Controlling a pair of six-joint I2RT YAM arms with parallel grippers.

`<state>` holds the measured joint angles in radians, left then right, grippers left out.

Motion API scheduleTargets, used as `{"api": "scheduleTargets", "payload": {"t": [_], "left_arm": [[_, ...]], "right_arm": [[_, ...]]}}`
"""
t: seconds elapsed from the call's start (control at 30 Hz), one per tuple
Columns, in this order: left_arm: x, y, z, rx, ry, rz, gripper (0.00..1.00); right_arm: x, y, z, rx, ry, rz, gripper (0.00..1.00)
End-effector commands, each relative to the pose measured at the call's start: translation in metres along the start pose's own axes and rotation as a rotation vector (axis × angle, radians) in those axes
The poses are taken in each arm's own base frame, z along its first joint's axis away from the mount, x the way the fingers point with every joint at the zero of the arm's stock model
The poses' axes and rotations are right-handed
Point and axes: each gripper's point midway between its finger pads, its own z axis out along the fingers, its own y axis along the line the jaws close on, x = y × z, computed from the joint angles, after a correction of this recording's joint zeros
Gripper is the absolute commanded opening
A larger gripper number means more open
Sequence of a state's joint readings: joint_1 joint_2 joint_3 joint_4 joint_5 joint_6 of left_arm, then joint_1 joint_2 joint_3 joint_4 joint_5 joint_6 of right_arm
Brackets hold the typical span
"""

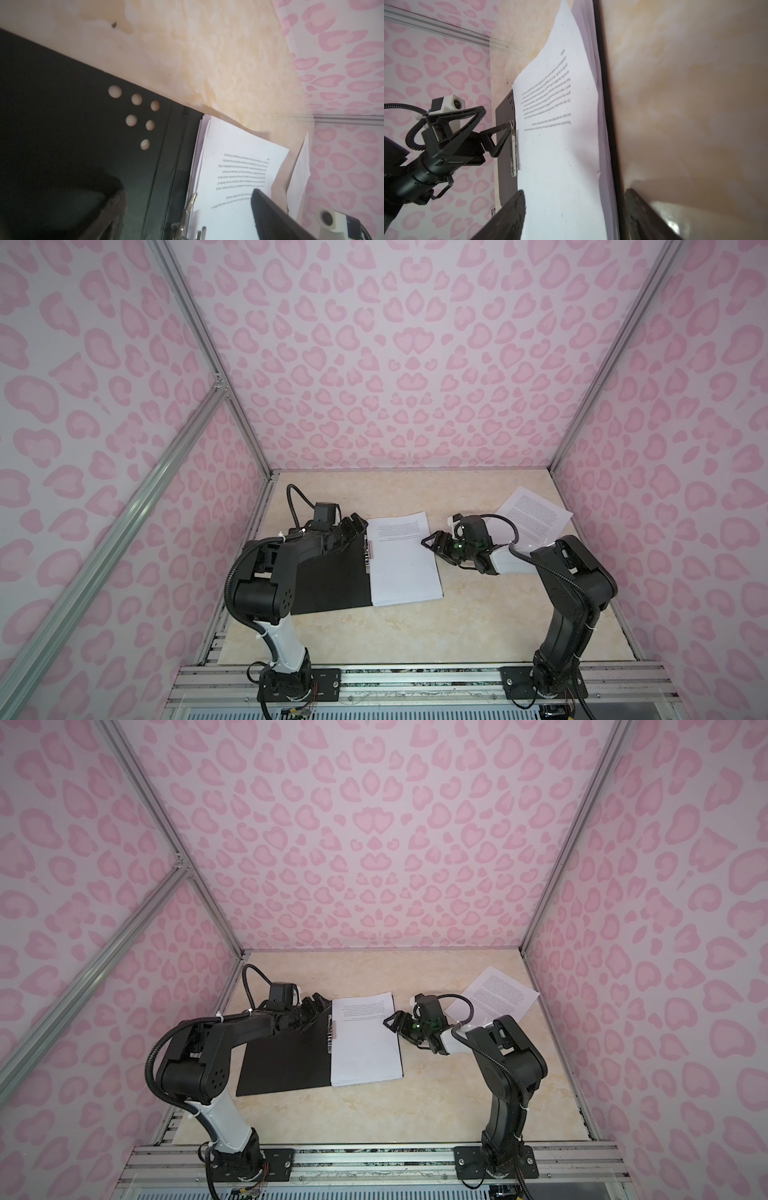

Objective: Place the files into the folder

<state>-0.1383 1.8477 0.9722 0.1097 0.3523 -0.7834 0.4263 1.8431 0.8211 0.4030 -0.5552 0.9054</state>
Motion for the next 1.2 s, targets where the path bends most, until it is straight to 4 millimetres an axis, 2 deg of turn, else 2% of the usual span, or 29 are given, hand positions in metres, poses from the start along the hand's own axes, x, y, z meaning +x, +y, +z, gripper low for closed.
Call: {"api": "scheduleTargets", "payload": {"t": [0.0,0.13,0.27,0.33,0.43,0.53,0.63,0.77,0.9,1.03,1.17], "left_arm": [[0.024,0.035,0.009,-0.133,0.104,-0.045,0.94],[0.017,0.016,-0.004,-0.078,0.079,-0.036,0.92],[0.004,-0.029,-0.046,0.029,0.011,0.022,0.92],[0.003,-0.058,-0.073,0.090,-0.024,0.088,0.92],[0.020,-0.097,-0.103,0.156,-0.025,0.224,0.92],[0.048,-0.123,-0.118,0.213,0.020,0.333,0.92],[0.074,-0.133,-0.129,0.244,0.055,0.400,0.92],[0.094,-0.129,-0.132,0.243,0.089,0.430,0.92],[0.097,-0.126,-0.132,0.239,0.091,0.437,0.92],[0.097,-0.133,-0.129,0.250,0.097,0.448,0.92],[0.099,-0.144,-0.124,0.259,0.113,0.468,0.92]], "right_arm": [[-0.015,-0.015,-0.006,0.060,-0.054,0.032,0.78],[-0.041,-0.036,-0.028,0.133,-0.102,0.033,0.78],[-0.078,-0.057,-0.069,0.341,-0.165,-0.073,0.79],[-0.100,-0.080,-0.095,0.478,-0.212,-0.088,0.79],[-0.133,-0.112,-0.123,0.610,-0.280,-0.068,0.80],[-0.152,-0.137,-0.126,0.665,-0.264,-0.023,0.79],[-0.162,-0.145,-0.121,0.656,-0.267,-0.024,0.79],[-0.156,-0.144,-0.107,0.602,-0.212,-0.017,0.78],[-0.132,-0.140,-0.095,0.535,-0.152,0.013,0.77],[-0.089,-0.131,-0.089,0.448,-0.081,0.050,0.76],[-0.032,-0.118,-0.104,0.393,-0.051,0.084,0.76]]}}
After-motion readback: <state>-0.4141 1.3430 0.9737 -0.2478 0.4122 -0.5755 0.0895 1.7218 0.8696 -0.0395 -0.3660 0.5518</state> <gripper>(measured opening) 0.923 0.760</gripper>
